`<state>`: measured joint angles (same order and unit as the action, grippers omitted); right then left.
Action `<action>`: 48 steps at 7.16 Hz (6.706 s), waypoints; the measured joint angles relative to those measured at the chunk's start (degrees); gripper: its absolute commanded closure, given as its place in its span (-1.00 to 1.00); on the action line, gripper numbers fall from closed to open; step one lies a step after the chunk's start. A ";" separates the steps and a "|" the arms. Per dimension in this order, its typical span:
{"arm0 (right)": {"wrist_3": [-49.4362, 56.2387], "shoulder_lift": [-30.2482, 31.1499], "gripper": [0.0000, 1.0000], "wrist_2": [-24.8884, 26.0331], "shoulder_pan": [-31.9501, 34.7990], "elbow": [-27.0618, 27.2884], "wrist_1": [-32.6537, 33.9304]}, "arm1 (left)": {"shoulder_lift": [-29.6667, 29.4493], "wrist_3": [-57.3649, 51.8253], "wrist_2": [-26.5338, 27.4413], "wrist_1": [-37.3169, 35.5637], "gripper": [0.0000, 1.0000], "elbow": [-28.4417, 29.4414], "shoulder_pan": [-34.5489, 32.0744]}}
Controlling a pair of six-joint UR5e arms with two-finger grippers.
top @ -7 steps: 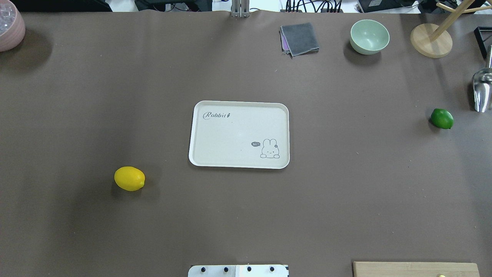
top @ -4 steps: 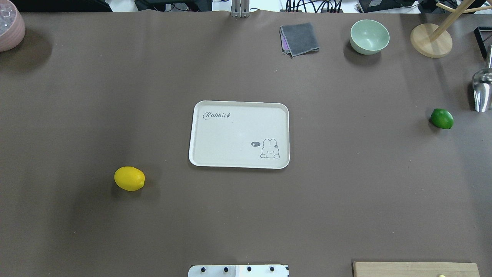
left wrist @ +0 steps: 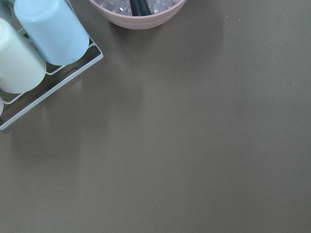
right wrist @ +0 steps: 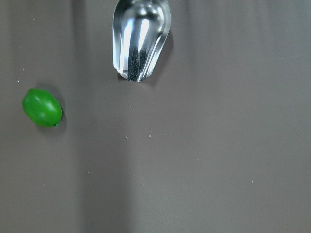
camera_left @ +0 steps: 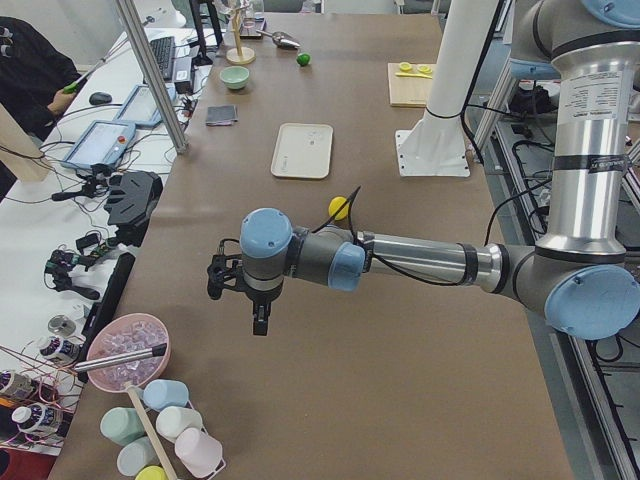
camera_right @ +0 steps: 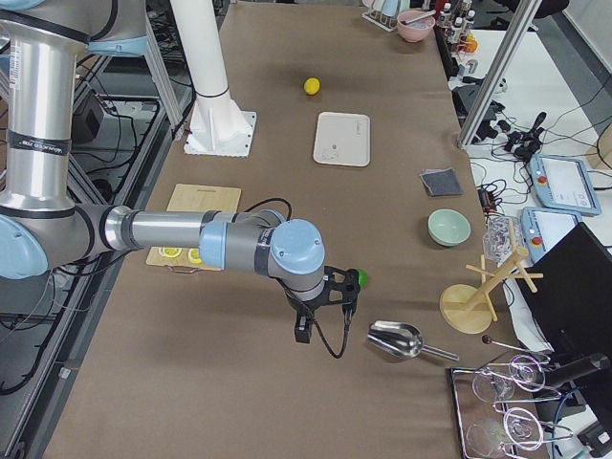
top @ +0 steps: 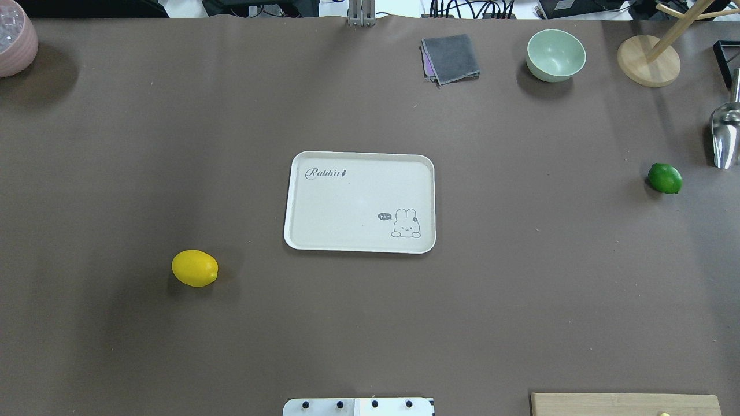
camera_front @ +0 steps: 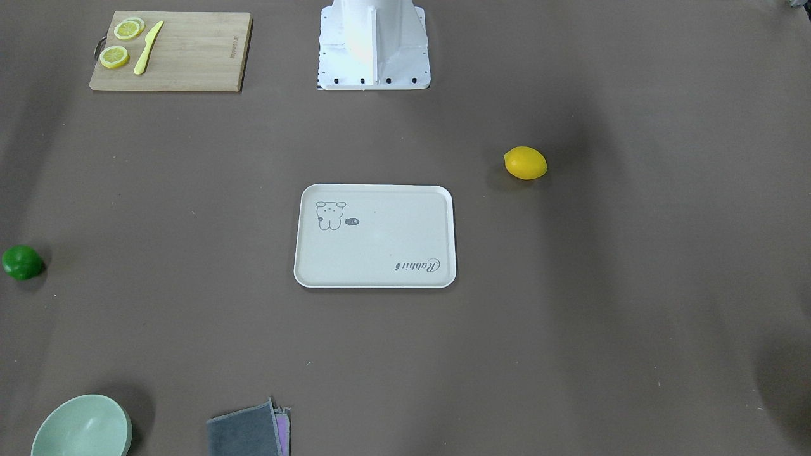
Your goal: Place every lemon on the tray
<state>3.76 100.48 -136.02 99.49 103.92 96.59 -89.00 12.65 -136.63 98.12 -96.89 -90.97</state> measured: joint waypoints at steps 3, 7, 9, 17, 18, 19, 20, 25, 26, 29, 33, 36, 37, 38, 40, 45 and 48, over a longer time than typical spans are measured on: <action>0.02 -0.01 -1.00 0.02 0.00 -0.03 0.02 | -0.06 0.06 -0.10 0.02 -0.95 -0.14 0.00; 0.04 -0.25 -1.00 -0.11 0.00 -0.01 0.11 | -0.37 0.17 -0.29 0.11 -0.95 -0.48 0.05; 0.08 -0.18 -1.00 -0.18 0.00 0.11 0.07 | -0.26 0.00 -0.43 0.19 -0.96 -0.53 0.11; 0.23 -4.05 -1.00 0.23 -11.06 -0.18 -6.81 | -2.23 0.11 -0.66 11.47 -0.95 -0.49 5.32; 0.05 -4.57 -1.00 0.17 -13.52 -0.90 -10.21 | -2.56 0.11 -0.64 13.11 -0.95 -0.37 6.46; -0.57 -4.85 -1.00 0.04 -15.26 -3.27 -15.39 | -2.73 0.08 -0.60 13.90 -0.96 -0.34 7.11; -1.34 -6.13 -1.00 -0.17 -16.45 -6.82 -19.83 | -3.04 0.07 -0.54 14.67 -0.95 -0.34 7.74; -6.12 -14.54 -1.00 0.26 -25.39 -16.12 -29.67 | -9.49 0.24 -0.19 16.11 -0.95 4.12 11.64; -6.59 -14.82 -1.00 0.52 -27.07 -19.15 -34.45 | -9.62 0.36 -0.13 16.17 -0.95 4.88 11.79; -7.30 -14.98 -1.00 1.77 -30.71 -24.31 -40.06 | -9.58 0.51 -0.12 16.22 -0.95 5.14 11.86; -7.36 -16.55 0.39 2.32 -33.41 -26.93 -40.34 | -9.53 0.41 -0.24 16.92 -0.95 5.42 11.87; -7.27 -17.53 1.00 2.74 -33.70 -27.68 -40.34 | -9.74 0.65 -0.51 17.01 -0.95 5.29 11.87; -7.65 -18.10 1.00 2.38 -33.52 -27.14 -40.32 | -9.88 0.78 -0.57 17.04 -0.94 5.05 12.09; -9.14 -18.62 1.00 1.70 -33.22 -25.87 -40.27 | -10.08 1.14 -0.52 18.01 -0.94 4.64 13.47; -15.57 -19.28 1.00 0.89 -33.00 -21.69 -40.18 | -10.27 3.89 -0.21 24.94 -0.94 4.20 19.46; -33.69 -20.37 1.00 0.88 -34.04 -13.33 -40.19 | -10.51 34.95 0.39 33.80 -0.95 -0.97 30.61; -38.08 -21.10 1.00 1.89 -35.78 -11.37 -40.09 | -10.99 54.61 10.99 34.09 -0.87 -7.90 41.32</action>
<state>-34.32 79.38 -134.13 63.71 92.55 56.50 -99.99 67.27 -125.63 132.22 -104.78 -49.65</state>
